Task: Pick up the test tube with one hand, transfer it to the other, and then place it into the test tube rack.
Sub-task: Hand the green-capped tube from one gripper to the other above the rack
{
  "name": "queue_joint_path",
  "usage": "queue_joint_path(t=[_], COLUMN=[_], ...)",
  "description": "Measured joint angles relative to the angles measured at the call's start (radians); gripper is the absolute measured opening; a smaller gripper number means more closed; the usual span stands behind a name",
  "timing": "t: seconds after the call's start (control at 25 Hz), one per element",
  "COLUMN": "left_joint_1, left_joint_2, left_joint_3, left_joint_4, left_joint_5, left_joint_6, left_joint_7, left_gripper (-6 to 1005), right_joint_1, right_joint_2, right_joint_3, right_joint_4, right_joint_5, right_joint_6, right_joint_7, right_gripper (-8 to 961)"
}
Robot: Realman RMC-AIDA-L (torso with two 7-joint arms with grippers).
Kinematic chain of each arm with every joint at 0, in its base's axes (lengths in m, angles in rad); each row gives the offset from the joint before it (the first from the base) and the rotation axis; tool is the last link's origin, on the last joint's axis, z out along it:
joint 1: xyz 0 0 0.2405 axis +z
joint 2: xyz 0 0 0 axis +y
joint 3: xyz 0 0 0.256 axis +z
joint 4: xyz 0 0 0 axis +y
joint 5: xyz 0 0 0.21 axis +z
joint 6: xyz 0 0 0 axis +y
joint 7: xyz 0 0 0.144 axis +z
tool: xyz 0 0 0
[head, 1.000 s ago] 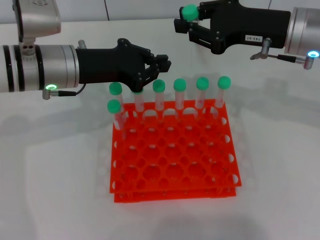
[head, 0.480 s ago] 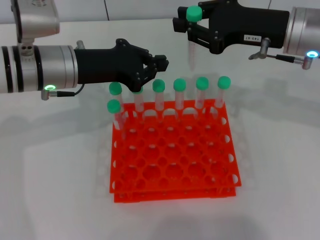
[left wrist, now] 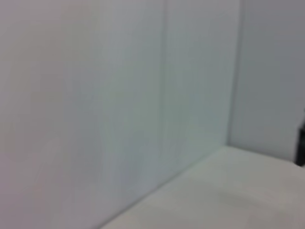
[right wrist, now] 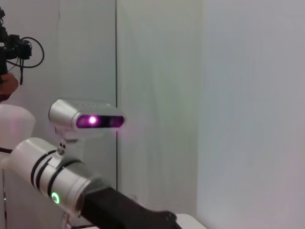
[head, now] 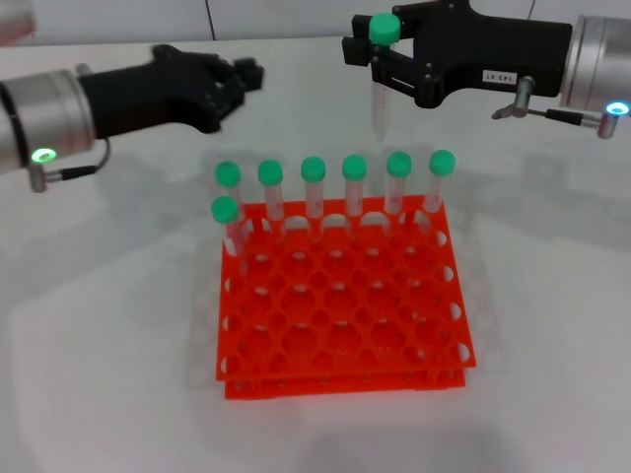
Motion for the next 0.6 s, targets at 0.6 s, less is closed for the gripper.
queue_joint_path(t=[0.6], left_joint_1=[0.119], left_joint_2=[-0.001], left_joint_3=[-0.045], left_joint_4=[0.128], left_joint_5=[-0.014], left_joint_6=[0.024], left_joint_7=[-0.173], left_gripper=[280], right_joint_1=[-0.005], right_joint_2=[0.002], right_joint_3=[-0.006], right_joint_4=[-0.002], right_joint_5=[0.013], right_joint_6=[-0.009], right_joint_7=[0.005], right_gripper=[203])
